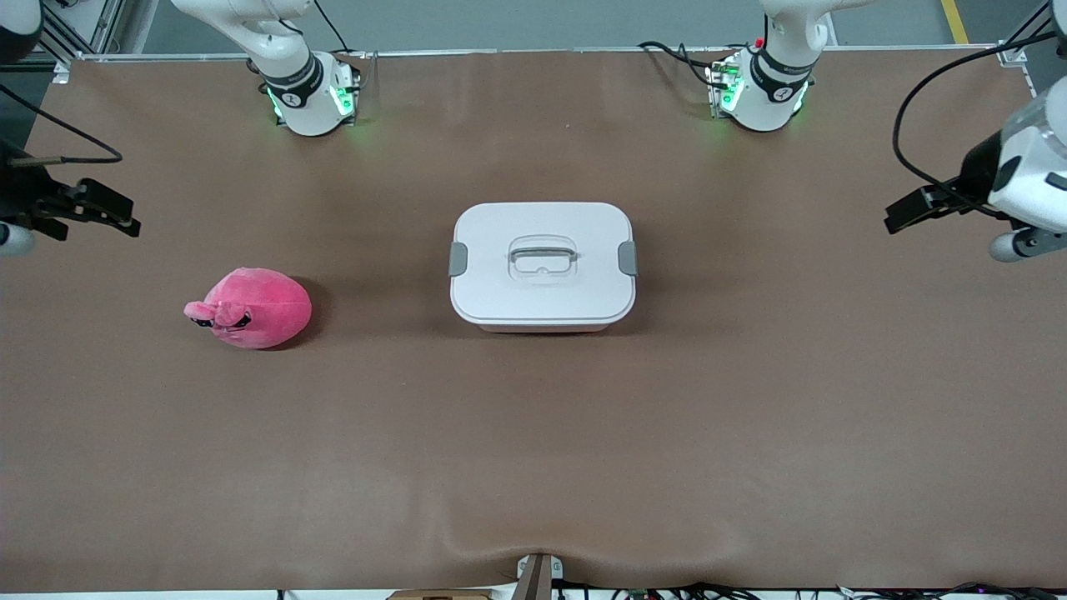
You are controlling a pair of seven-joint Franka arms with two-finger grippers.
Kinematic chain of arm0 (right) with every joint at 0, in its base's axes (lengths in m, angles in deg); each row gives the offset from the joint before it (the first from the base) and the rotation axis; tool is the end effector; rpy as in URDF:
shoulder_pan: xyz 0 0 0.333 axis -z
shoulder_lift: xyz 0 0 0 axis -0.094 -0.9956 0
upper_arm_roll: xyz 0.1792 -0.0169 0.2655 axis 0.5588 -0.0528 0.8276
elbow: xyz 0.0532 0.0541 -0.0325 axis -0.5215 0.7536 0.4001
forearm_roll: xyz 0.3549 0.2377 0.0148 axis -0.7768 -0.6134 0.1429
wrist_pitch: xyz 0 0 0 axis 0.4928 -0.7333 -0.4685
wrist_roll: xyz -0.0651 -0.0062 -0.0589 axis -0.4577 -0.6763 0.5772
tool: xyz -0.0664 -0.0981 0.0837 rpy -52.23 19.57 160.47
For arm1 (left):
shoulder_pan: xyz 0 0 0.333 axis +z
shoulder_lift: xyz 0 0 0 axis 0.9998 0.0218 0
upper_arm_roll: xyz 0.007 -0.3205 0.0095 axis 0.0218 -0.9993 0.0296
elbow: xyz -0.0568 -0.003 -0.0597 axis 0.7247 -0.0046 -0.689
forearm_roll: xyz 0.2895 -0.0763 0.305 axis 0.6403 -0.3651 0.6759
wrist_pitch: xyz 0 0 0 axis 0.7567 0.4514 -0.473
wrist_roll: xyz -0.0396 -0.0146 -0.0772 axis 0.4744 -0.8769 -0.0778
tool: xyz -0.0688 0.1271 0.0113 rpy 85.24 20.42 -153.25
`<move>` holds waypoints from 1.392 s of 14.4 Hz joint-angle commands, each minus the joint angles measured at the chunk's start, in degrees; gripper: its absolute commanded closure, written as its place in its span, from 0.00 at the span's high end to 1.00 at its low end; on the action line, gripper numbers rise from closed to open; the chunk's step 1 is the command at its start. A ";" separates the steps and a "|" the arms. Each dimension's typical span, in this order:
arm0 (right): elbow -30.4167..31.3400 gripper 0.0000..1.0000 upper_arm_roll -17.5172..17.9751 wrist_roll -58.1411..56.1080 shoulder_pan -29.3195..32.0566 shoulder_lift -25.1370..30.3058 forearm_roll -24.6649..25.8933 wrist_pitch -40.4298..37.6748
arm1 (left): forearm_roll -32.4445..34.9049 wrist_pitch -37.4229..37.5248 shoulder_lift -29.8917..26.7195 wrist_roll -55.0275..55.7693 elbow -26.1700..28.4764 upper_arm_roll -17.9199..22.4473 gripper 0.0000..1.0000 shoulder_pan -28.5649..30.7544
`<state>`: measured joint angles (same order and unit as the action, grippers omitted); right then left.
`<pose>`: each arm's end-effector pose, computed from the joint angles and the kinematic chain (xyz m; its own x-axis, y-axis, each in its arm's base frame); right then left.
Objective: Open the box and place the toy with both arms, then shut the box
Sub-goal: 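Reach the left gripper to the box lid handle while the right gripper reaches the toy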
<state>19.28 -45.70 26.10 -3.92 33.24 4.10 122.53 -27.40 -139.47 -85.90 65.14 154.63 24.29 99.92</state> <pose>0.5923 -0.0169 0.5586 0.9976 0.0517 -0.0461 0.0514 -0.9986 -0.0089 0.5825 -0.0745 0.5763 0.9572 0.2753 -0.0892 0.2707 -0.9608 -0.0605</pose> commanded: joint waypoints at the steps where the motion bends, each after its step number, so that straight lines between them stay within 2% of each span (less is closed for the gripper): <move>1: 0.17 1.00 -0.12 0.28 -2.52 -2.60 -0.13 1.94 | -0.74 -1.11 1.11 6.34 -0.42 -3.55 1.00 0.00; 4: 0.26 1.00 -0.03 -0.24 -3.23 -6.37 -0.13 4.22 | -0.74 -2.78 1.91 14.34 0.54 -8.12 1.00 0.00; 6: 0.35 1.00 -0.03 -0.42 -2.62 -8.84 -0.13 4.93 | -0.74 -4.62 2.26 23.19 1.95 -13.03 1.00 0.00; 7: 1.39 1.00 -0.12 -1.12 -2.18 -9.72 -0.13 5.10 | -0.74 -5.76 2.87 28.72 2.39 -15.50 1.00 -0.09; 9: 5.78 1.00 -0.12 -3.93 -1.92 -9.73 -0.22 10.17 | 0.21 -7.52 5.49 41.28 2.83 -20.34 1.00 -2.19; 11: 8.95 1.00 -0.12 -3.06 -1.74 -9.90 -0.57 12.39 | 0.57 -10.15 8.40 52.19 3.01 -20.62 1.00 -7.88; 13: 12.73 1.00 -0.21 -1.74 -1.91 -9.90 -0.75 15.55 | 3.63 -12.70 11.73 63.53 2.92 -20.62 0.98 -13.33; 15: 13.27 1.00 -0.21 -1.65 -1.74 -11.04 -0.75 16.70 | 7.94 -14.90 15.33 73.64 2.75 -20.62 0.85 -18.53; 16: 13.18 1.00 -0.21 -1.65 -1.65 -11.65 -0.84 16.88 | 9.70 -17.00 17.01 78.65 2.66 -20.62 0.83 -20.72; 19: 13.27 0.79 -0.21 -1.65 -0.60 -13.59 -0.84 17.41 | 15.41 -22.72 21.93 91.85 2.13 -20.53 0.83 -25.39; 20: 13.27 0.75 -0.21 -1.65 -0.60 -14.03 -0.84 17.50 | 16.65 -23.78 23.42 95.28 2.13 -20.44 0.83 -26.88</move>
<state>32.48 -46.44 23.95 -5.65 20.31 4.04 139.44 -13.81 -161.62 -65.61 154.51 158.37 3.66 75.22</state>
